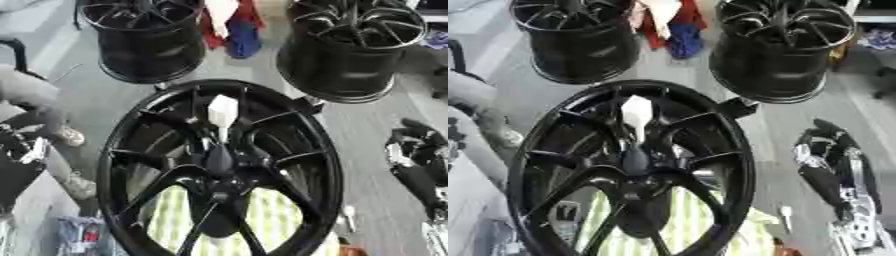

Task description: Pull the pin out of the wheel hub.

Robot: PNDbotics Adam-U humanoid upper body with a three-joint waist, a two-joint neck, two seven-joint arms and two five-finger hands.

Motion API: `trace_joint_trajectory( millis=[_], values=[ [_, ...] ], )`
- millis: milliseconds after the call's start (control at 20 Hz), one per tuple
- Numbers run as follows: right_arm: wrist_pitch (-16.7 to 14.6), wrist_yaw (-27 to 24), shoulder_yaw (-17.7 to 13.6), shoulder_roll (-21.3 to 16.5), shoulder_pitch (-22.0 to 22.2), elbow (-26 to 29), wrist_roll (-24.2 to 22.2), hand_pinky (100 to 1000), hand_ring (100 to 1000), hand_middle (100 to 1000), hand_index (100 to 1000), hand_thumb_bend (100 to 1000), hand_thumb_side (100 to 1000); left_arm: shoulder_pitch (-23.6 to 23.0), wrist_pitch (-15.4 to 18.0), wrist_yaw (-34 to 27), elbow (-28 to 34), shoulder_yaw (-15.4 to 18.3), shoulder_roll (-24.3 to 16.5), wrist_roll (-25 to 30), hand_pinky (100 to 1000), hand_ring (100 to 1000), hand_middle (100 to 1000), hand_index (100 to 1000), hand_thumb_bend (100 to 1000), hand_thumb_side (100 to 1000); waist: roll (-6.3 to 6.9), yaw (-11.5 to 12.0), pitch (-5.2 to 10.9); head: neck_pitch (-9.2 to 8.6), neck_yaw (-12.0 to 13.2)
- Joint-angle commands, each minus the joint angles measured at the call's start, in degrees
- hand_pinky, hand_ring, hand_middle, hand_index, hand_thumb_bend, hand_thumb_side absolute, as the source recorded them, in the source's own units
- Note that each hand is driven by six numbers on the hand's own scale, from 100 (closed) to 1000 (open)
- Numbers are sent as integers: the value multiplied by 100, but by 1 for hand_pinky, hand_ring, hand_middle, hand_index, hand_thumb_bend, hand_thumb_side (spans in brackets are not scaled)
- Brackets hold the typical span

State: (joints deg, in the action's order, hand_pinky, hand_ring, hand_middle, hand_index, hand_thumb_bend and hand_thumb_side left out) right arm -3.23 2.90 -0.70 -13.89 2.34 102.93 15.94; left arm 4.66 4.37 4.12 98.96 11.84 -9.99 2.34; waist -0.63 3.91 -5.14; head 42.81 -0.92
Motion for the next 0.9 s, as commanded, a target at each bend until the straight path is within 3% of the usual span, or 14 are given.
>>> trace_joint_trajectory(
  millis=[50,550,750,900],
  values=[
    [-4,22,-29,-65,-43,70,-3,688,595,659,804,100,253,81,9,22,79,11,-83,12,631,635,700,799,193,324,15,-8,47,-20,-6],
    [-8,24,-27,-62,-42,61,-4,688,594,659,804,100,254,83,25,2,122,3,-188,23,633,639,704,801,205,324,27,-38,48,-26,-3],
    [-7,25,-11,-78,-47,56,-21,688,594,659,804,100,254,87,145,-109,372,-70,-873,85,640,643,710,807,217,326,51,-88,38,-36,6],
    [-8,30,1,-95,-60,45,-31,688,594,659,804,100,254,137,323,-228,714,-185,-1824,171,651,649,716,817,229,333,91,-148,20,-51,-11]
  ],
)
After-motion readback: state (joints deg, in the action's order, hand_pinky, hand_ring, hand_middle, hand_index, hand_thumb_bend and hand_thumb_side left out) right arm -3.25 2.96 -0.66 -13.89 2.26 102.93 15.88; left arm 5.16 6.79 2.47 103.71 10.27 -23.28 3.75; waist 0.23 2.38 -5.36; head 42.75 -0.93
